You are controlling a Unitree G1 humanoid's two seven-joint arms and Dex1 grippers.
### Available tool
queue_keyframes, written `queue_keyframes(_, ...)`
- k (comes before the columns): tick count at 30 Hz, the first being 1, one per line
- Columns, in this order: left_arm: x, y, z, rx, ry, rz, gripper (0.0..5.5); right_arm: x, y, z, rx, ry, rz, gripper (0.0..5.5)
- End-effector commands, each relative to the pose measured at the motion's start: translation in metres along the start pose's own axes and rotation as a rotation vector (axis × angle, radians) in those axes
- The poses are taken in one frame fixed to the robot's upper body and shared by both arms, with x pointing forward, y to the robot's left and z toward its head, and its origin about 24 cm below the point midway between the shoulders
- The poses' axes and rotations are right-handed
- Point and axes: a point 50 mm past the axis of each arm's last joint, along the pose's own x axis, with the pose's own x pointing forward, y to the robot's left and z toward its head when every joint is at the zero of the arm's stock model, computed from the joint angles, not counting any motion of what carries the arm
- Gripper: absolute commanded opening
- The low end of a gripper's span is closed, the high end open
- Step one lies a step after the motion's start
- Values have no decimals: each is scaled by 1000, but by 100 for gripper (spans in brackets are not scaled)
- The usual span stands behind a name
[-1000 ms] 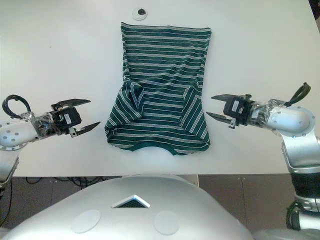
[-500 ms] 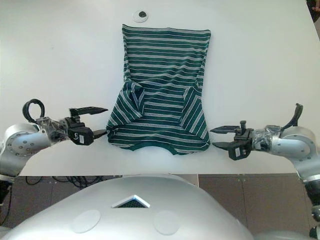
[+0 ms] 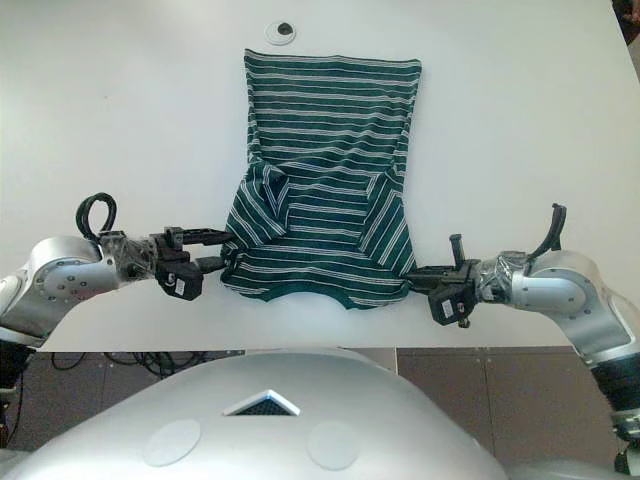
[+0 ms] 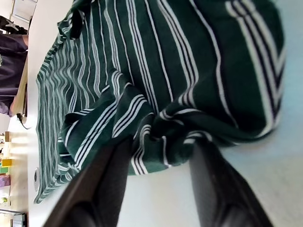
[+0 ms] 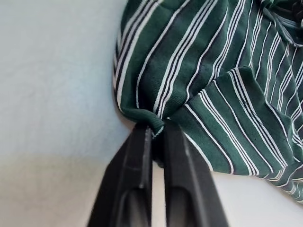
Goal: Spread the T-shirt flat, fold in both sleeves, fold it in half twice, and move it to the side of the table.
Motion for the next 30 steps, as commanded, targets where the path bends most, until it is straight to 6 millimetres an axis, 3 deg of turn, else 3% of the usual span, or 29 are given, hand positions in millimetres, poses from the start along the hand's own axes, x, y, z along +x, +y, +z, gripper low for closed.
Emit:
queue_keyframes(1, -1, -32, -10, -115, 85, -247, 128, 1, 3, 14, 177, -19, 90, 0)
queue_keyframes(10, -23, -35, 2, -333, 89, -422, 2, -11, -7, 36, 369, -41, 186, 0)
queue_keyframes(15, -36, -23, 21, -609, 1, -440, 2, -16, -9, 45, 586, -102, 206, 0)
queue_keyframes(17, -39, -10, 19, -703, -25, -366, 2, -20, -25, 42, 691, -150, 107, 0)
queue_keyframes(20, -47, 21, 9, -862, -87, -194, 2, -36, -68, 26, 791, -260, -109, 0)
queue_keyframes(23, -53, 48, -2, -1023, -168, -72, 2, -38, -87, 6, 882, -358, -246, 0)
queue_keyframes(26, -46, 71, -21, -1157, -184, 51, 2, -23, -106, -17, 990, -430, -368, 0)
queue_keyframes(30, -18, 103, -55, -1308, -121, 314, 2, 2, -143, -45, 1079, -432, -522, 0)
